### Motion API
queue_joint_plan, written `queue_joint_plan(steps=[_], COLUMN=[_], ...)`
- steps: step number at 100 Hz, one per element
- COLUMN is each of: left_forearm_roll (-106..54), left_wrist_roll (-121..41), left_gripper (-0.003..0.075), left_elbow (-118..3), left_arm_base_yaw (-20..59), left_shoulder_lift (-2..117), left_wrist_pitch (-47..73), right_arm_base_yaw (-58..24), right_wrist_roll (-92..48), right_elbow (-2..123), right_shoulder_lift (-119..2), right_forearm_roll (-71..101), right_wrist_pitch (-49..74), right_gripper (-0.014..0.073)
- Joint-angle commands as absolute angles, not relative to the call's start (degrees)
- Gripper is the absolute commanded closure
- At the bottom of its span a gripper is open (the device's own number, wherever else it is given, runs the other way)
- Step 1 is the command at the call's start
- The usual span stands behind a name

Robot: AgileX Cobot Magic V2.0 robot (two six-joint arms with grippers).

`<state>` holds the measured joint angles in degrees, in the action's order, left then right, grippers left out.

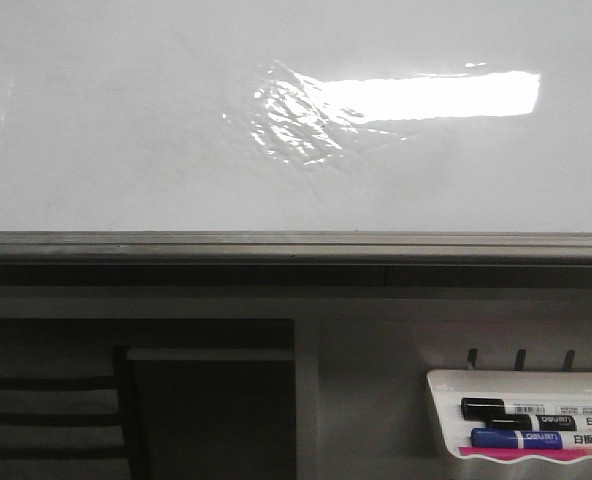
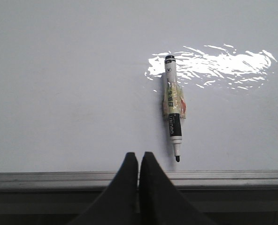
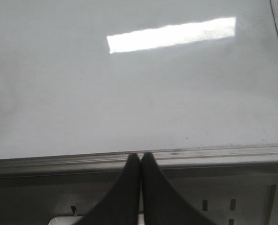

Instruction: Write number 7 on whiteboard

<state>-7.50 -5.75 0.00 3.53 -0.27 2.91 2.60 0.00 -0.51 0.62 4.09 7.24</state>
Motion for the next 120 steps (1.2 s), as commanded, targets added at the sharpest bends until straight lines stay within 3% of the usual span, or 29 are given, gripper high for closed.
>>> queue_joint_plan(steps=[1,37,50,79,102,120], left_forearm_roll=[-8.03,-8.97,-12.18,-11.76,-7.02,-7.02], left_wrist_roll=[-5.65,-5.65,-5.55,-5.65,-5.65,-5.65], left_gripper=[0.0741,0.0741,0.0741,0.0741,0.0741,0.0741], left_elbow=[1.92,1.83,-0.92,-19.62,-34.03,-36.45], left_arm_base_yaw=[3.33,3.33,3.33,3.33,3.33,3.33], left_shoulder_lift=[-1.94,-1.94,-1.94,5.33,18.12,23.67], left_wrist_pitch=[-1.89,-5.83,-8.83,1.96,16.01,16.50], right_arm_base_yaw=[2.98,2.98,2.98,2.98,2.98,2.98], right_wrist_roll=[-0.47,-0.54,-0.54,-0.88,-5.95,-5.95], right_elbow=[-2.25,-1.95,2.20,17.10,28.82,31.82], right_shoulder_lift=[1.67,1.67,1.67,-4.60,-16.75,-22.08], right_forearm_roll=[4.33,3.45,3.45,3.45,3.40,3.40], right_wrist_pitch=[3.09,-6.70,0.00,16.14,22.73,23.21], right_gripper=[0.0665,0.0665,0.0665,0.0665,0.0665,0.0665])
